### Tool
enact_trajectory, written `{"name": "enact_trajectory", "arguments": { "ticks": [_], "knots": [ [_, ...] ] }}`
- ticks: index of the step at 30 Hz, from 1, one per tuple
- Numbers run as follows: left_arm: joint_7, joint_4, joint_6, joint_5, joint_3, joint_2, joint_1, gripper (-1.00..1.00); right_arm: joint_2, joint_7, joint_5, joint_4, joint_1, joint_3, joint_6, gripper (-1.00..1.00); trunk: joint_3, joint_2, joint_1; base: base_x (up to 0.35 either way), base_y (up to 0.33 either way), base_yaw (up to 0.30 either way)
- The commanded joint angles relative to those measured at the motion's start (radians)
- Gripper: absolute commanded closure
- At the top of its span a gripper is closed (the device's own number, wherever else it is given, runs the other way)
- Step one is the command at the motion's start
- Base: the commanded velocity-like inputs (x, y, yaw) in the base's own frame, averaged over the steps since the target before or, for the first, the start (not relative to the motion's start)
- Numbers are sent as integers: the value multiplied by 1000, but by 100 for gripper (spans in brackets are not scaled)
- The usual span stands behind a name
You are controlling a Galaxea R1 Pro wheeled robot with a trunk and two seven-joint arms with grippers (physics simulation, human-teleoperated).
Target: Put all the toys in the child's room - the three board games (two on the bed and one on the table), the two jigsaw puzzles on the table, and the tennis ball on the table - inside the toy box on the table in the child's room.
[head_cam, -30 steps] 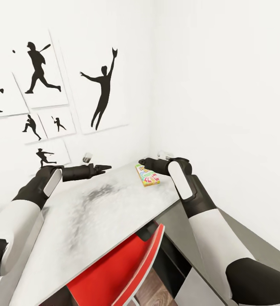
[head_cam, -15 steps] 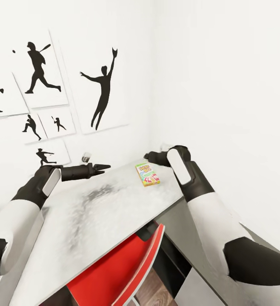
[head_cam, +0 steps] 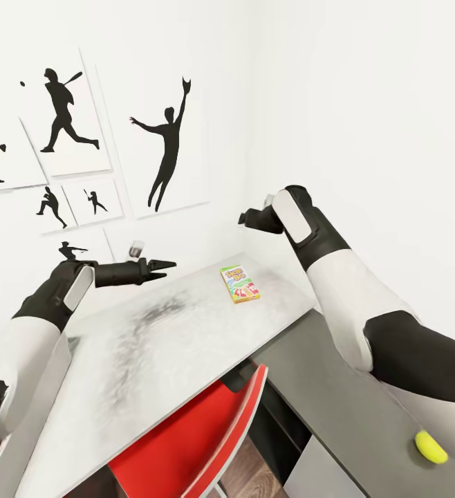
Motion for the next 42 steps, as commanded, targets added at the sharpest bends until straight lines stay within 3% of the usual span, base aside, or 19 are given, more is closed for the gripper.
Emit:
{"name": "enact_trajectory", "arguments": {
  "ticks": [1,14,24,42],
  "knots": [
    [0,-5,14,3,-4,4,-4,-100,0,-10,-11,14,-19,1,9,-100,-2,-2,1,0,0,0],
    [1,-21,48,3,-4,19,-17,-100,0,-10,-12,21,-37,-1,37,-100,-6,-2,1,0,0,0],
    [-3,-27,52,4,-5,22,-18,-100,0,-10,-21,21,-36,-2,38,-100,-19,-2,1,0,0,0],
    [0,-30,51,3,-5,23,-18,-100,0,-7,-22,21,-35,-2,36,-100,-20,-2,1,34,25,0]
  ]
}}
